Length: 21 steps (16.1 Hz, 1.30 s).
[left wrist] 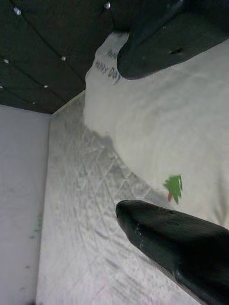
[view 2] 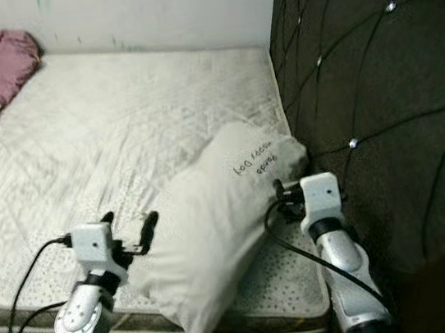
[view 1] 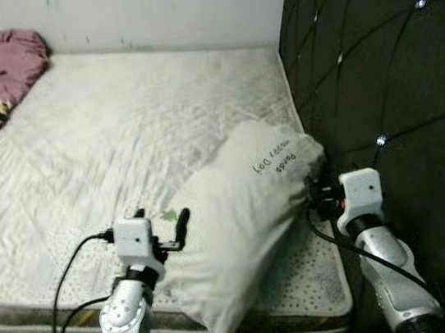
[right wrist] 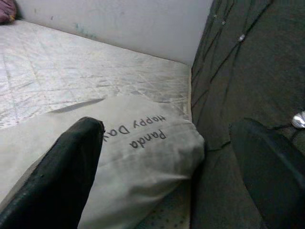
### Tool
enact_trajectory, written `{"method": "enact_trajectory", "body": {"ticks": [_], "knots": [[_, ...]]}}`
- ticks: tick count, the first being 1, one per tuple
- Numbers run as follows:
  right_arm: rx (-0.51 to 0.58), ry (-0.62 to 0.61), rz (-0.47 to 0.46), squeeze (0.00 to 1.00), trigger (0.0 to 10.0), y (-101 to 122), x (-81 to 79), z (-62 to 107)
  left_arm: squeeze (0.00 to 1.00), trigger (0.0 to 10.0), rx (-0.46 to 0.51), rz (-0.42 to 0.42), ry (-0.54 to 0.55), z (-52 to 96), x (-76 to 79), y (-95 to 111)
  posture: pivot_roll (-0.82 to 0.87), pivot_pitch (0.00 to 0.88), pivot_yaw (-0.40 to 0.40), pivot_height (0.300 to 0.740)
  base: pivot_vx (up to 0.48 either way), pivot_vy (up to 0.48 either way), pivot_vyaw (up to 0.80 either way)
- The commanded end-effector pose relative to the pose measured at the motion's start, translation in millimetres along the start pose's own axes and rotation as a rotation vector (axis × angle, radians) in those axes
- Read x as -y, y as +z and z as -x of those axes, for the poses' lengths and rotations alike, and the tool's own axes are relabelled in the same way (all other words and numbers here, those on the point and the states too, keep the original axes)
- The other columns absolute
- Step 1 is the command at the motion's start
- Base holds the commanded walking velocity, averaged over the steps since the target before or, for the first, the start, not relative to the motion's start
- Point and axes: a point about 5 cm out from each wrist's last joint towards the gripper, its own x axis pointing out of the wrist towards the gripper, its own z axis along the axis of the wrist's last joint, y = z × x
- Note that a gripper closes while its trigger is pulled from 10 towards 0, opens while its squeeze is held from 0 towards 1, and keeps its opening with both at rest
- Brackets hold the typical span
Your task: Clean up the room
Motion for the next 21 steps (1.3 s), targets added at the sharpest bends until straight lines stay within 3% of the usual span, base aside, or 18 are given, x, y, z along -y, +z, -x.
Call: {"method": "enact_trajectory", "body": {"ticks": [1, 4, 10, 15, 19, 21], "knots": [[-0.008, 0.016, -0.016, 0.00, 10.0, 0.1, -4.5, -2.2, 0.00, 10.0, -0.008, -0.016, 0.004, 1.6, -4.2, -0.8, -0.01, 0.000, -0.041, 0.740, 0.000, 0.480, -0.80], [-0.002, 0.015, -0.004, 0.00, 10.0, 0.9, -3.8, -2.7, 0.00, 10.0, -0.009, -0.017, 0.009, 0.5, -4.7, -0.3, -0.02, 0.000, -0.041, 0.740, 0.000, 0.480, -0.49], [0.003, 0.031, 0.020, 0.00, 10.0, 5.2, -5.7, -4.8, 0.00, 10.0, -0.008, -0.026, 0.014, 0.4, -10.1, 0.7, -0.01, 0.000, -0.049, 0.740, 0.000, 0.000, 0.00], [-0.017, 0.029, 0.012, 0.00, 10.0, -0.9, -7.8, 0.6, 0.00, 10.0, -0.016, -0.023, 0.037, 9.4, -12.0, -1.6, -0.01, 0.002, -0.036, 0.740, 0.000, 0.000, 0.00], [-0.035, 0.028, 0.009, 0.00, 10.0, -5.8, -8.7, 6.5, 0.00, 10.0, -0.027, -0.011, 0.020, 10.9, -10.5, -3.6, -0.01, 0.004, -0.038, 0.740, 0.000, 0.472, 0.00], [-0.036, 0.026, 0.010, 0.00, 10.0, -5.6, -7.7, 7.1, 0.00, 10.0, -0.016, -0.010, 0.025, 10.5, -11.1, -2.1, -0.02, 0.007, -0.040, 0.740, 0.000, 0.000, 0.00]]}}
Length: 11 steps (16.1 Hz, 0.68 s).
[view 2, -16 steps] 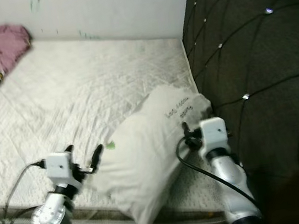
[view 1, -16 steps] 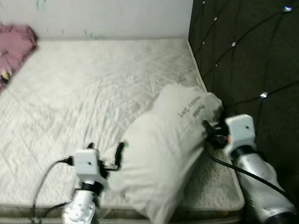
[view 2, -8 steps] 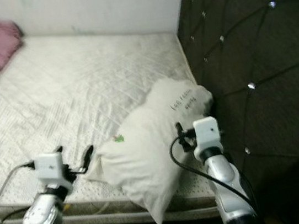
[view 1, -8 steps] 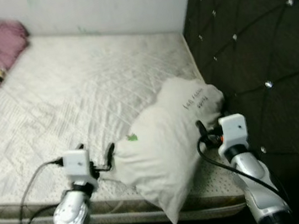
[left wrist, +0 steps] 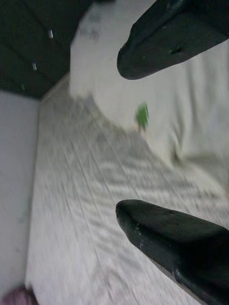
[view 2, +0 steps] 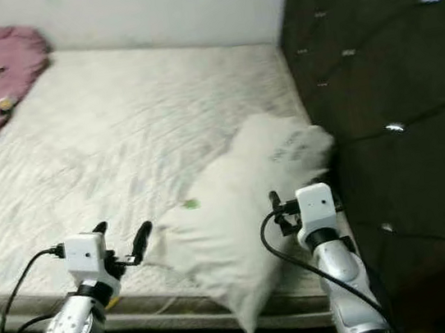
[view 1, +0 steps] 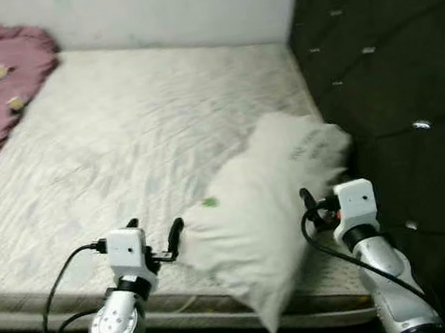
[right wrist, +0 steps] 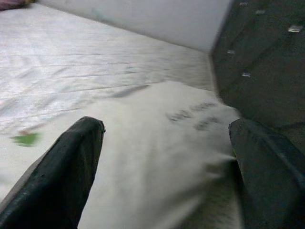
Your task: Clean up the room
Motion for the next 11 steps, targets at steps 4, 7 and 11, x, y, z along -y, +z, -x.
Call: {"method": "enact_trajectory", "body": {"ticks": [4, 7, 11], "knots": [[-0.004, -0.010, 0.007, 0.00, 10.0, 0.6, 5.2, 2.7, 0.00, 10.0, 0.007, 0.021, 0.010, 1.1, -0.7, 2.7, -0.01, 0.010, -0.042, 0.740, 0.000, 0.000, 0.00], [-0.002, -0.014, -0.008, 0.00, 10.0, 2.3, 3.7, 2.3, 0.00, 10.0, 0.007, -0.009, 0.037, 2.3, -6.1, 3.5, -0.01, 0.020, -0.041, 0.740, 0.000, 0.000, 0.00], [-0.015, -0.021, -0.040, 0.00, 10.0, 0.8, 3.3, 4.0, 0.00, 10.0, -0.005, -0.016, 0.055, 5.6, -10.5, 2.4, -0.01, 0.026, -0.040, 0.740, 0.000, 0.000, -0.32]]}}
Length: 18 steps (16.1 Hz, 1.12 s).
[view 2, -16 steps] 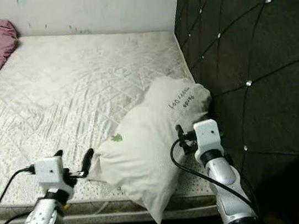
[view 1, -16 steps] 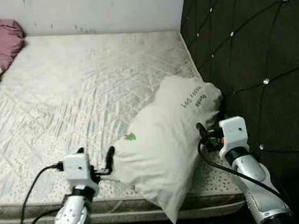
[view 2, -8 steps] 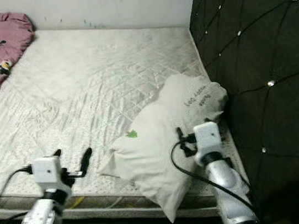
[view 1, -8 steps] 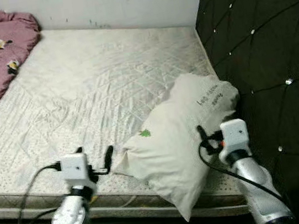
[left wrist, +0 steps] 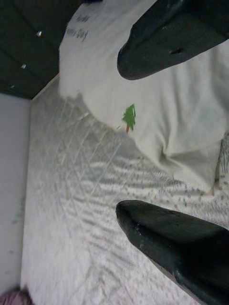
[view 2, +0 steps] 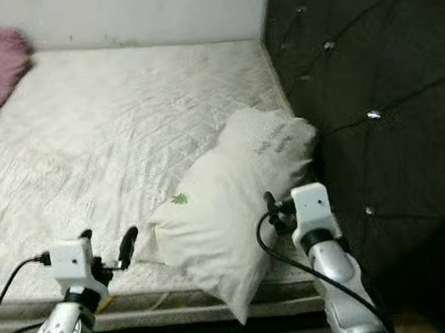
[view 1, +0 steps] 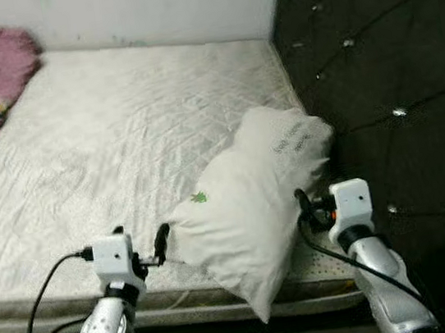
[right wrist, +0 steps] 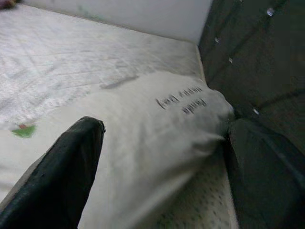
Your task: Clean up the room
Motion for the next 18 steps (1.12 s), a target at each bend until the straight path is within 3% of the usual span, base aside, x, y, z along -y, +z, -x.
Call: {"method": "enact_trajectory", "body": {"ticks": [1, 10, 18], "knots": [[0.008, -0.015, -0.007, 0.00, 10.0, 3.1, 4.7, 0.0, 0.00, 10.0, 0.011, -0.005, 0.001, -1.9, 0.9, 4.4, -0.01, 0.026, -0.040, 0.740, 0.000, 0.000, 0.00], [0.026, -0.002, -0.024, 0.00, 10.0, 6.2, 2.9, 3.1, 0.00, 10.0, 0.007, -0.005, 0.009, 2.0, -0.2, 4.1, 0.00, 0.041, -0.041, 0.740, 0.000, 0.000, 0.00], [0.021, 0.011, -0.022, 0.00, 10.0, 6.0, 2.5, 2.5, 0.00, 10.0, 0.011, -0.011, 0.014, 0.1, 0.1, 5.8, 0.00, 0.045, -0.047, 0.630, 0.000, 0.000, 0.00]]}}
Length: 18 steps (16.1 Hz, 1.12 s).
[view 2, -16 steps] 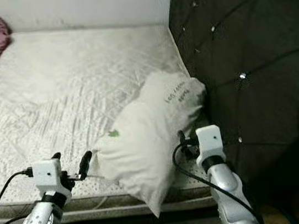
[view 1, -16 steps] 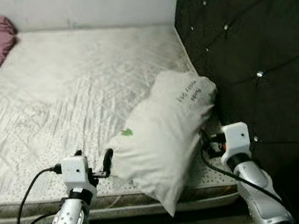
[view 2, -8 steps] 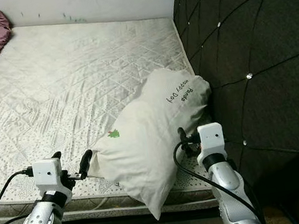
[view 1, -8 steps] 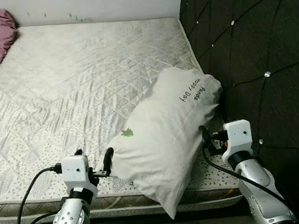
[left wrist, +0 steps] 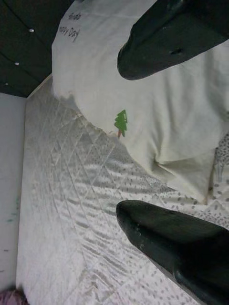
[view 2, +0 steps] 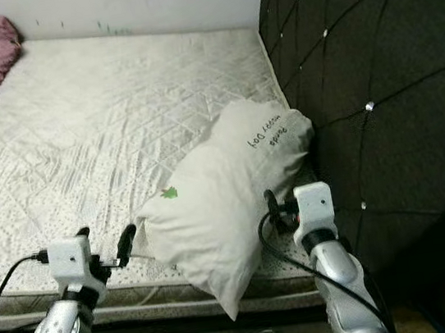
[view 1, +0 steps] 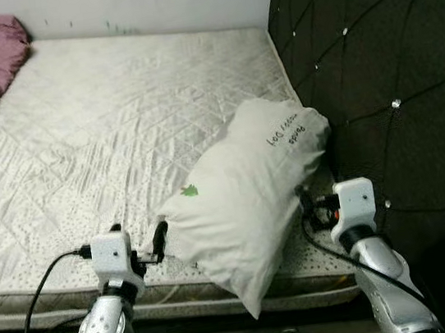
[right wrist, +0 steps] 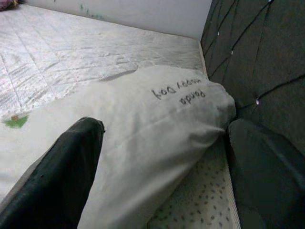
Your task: Clean up the room
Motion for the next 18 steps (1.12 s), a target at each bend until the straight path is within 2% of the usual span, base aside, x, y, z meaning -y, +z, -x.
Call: {"method": "enact_trajectory", "body": {"ticks": [1, 17, 18], "knots": [[-0.010, 0.002, -0.001, 0.00, 10.0, -0.7, 1.0, 1.1, 0.00, 10.0, -0.005, -0.004, 0.004, 0.3, -0.5, 0.4, 0.00, 0.045, -0.047, 0.630, 0.000, 0.000, 0.00], [-0.011, 0.003, -0.001, 0.00, 10.0, -0.6, 0.9, 1.0, 0.00, 10.0, -0.005, -0.004, 0.005, 0.2, -0.6, 0.5, 0.00, 0.046, -0.049, 0.626, 0.000, 0.000, 0.00], [-0.012, 0.081, 0.031, 0.00, 10.0, 2.0, -7.9, -5.2, 0.00, 10.0, 0.014, 0.016, -0.001, 3.6, 0.5, 2.2, 0.01, 0.057, -0.069, 0.626, 0.352, 0.000, 0.00]]}}
